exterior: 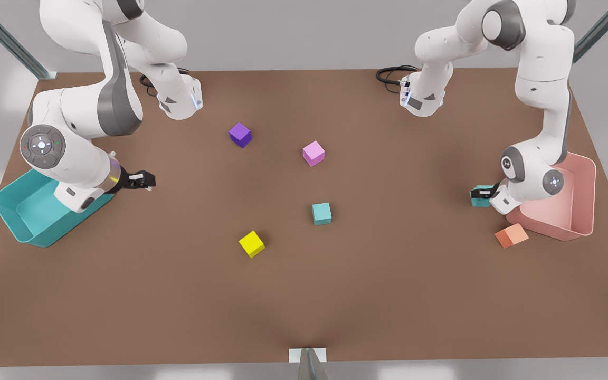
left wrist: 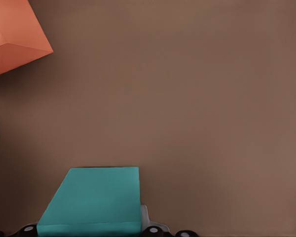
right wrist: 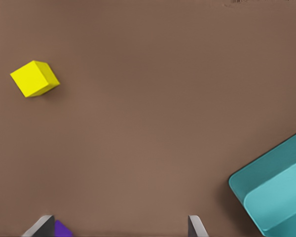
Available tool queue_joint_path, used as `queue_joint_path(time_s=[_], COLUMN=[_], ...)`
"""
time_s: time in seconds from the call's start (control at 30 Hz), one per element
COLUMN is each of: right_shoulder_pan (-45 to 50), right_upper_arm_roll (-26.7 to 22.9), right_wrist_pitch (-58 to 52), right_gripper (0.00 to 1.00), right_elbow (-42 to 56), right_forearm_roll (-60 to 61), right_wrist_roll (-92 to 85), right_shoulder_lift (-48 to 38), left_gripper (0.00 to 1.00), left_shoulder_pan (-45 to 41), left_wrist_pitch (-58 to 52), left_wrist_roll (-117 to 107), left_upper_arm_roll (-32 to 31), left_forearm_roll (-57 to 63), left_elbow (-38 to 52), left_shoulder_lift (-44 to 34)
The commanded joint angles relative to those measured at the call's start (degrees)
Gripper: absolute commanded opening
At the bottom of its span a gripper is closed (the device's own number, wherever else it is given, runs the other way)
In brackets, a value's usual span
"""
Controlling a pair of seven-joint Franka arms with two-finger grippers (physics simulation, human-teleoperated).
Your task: Stack the two blue cubes on top of each other
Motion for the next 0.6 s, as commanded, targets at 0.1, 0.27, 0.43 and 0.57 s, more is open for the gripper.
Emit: queue_joint_path(time_s=[0.1,0.27,0.43,0.57], right_shoulder_pan=[0.00,0.00,-0.09,-0.09], right_upper_arm_roll=[-0.08,-0.08,-0.08,-0.08], right_wrist_pitch=[0.03,0.03,0.03,0.03], right_gripper=[1.00,1.00,1.00,1.00], right_elbow=[0.11,0.11,0.11,0.11], right_forearm_roll=[0.02,-0.16,-0.16,-0.42], right_wrist_roll=[-8.74,-8.65,-8.65,-8.65], right_shoulder_lift=[-0.01,-0.01,-0.01,0.08], left_gripper=[0.68,0.68,0.68,0.68], left_shoulder_pan=[-7.96,-19.85,-29.51,-34.00], left_wrist_pitch=[-5.76,-16.76,-16.76,-16.85], left_wrist_roll=[-5.42,-38.84,-58.26,-65.38], left_upper_arm_roll=[-0.71,-12.74,-17.23,-17.06], left_forearm_roll=[-0.72,-2.57,-2.04,-1.69], left_elbow=[1.95,21.55,34.47,42.22], left_shoulder_lift=[-4.70,2.32,11.64,16.74])
